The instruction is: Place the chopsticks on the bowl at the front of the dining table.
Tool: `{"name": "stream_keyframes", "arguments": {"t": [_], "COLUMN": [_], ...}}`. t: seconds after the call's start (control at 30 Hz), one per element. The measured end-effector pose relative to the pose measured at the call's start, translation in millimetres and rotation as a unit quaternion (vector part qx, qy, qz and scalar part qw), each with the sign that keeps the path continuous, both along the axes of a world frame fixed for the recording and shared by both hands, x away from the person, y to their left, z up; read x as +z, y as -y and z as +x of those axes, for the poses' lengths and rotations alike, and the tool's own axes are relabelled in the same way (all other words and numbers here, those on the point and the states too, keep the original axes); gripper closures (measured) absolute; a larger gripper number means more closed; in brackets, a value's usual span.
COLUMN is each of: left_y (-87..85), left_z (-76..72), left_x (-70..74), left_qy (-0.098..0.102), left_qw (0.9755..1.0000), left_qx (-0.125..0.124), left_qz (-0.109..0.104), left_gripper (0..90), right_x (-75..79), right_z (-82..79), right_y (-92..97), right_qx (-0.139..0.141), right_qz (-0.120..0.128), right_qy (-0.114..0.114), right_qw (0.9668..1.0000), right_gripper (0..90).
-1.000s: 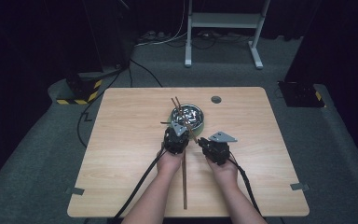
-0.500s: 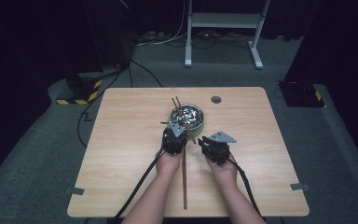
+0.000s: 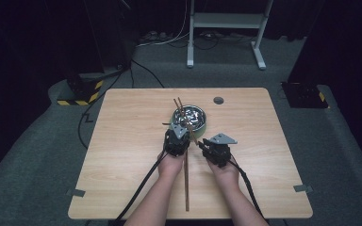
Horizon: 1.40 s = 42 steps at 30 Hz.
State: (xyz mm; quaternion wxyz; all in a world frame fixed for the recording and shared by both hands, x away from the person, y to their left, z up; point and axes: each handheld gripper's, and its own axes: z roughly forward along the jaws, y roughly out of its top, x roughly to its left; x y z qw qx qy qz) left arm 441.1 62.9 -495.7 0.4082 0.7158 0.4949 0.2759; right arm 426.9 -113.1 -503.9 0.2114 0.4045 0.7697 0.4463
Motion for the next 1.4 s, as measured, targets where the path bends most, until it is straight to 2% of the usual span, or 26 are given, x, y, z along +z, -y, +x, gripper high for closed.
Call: {"name": "stream_keyframes", "arguments": {"t": [0.17, 0.37, 0.9, 1.4], "left_y": [1.9, 0.3, -1.2, -4.0], "left_z": [-0.4, -0.2, 0.4, 1.7], "left_x": [-1.2, -0.6, -0.1, 1.4], "left_qy": [-0.001, 0.001, -0.001, 0.001], "left_qw": [1.0, 1.0, 1.0, 0.9999], "left_qx": [0.0, -0.003, -0.005, -0.011], "left_qz": [-0.007, 0.0, -0.004, -0.002], "left_gripper": [74.1, 74.2, 75.8, 76.6], "right_x": [-0.6, -0.3, -0.4, -0.4], "right_z": [-0.7, -2.4, -4.4, -6.5], "right_y": [-1.7, -5.6, -10.8, -15.3], "right_qx": [0.004, 0.014, 0.03, 0.045], "right_qz": [0.002, -0.002, -0.007, -0.011], "right_qy": [-0.001, 0.002, 0.001, 0.012], "right_qw": [1.0, 0.9999, 0.9995, 0.9989], "right_gripper": [72.4, 72.3, 72.7, 73.0]}}
